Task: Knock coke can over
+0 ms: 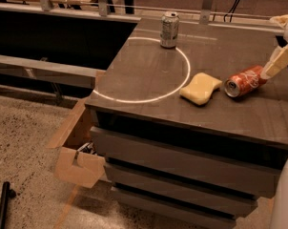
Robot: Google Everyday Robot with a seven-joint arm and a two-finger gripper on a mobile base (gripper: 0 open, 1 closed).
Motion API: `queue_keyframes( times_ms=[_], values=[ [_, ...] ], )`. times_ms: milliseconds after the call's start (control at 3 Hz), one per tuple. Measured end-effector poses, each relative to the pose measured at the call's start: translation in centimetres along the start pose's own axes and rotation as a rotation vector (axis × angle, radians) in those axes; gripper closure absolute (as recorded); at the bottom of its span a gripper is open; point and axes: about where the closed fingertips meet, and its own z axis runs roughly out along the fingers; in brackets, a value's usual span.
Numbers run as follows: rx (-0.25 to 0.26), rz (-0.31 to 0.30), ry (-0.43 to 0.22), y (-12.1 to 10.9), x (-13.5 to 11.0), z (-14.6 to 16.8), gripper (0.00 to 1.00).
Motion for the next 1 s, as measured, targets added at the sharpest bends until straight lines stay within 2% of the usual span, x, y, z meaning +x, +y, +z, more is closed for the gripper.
queue_keyframes(
  times_ms=[667, 1000],
  values=[
    [0.177, 0.088, 0.008, -4.3, 1.0, -4.5, 0.0],
    [0.176, 0.088, 0.008, -4.3, 1.0, -4.4, 0.0]
  ],
)
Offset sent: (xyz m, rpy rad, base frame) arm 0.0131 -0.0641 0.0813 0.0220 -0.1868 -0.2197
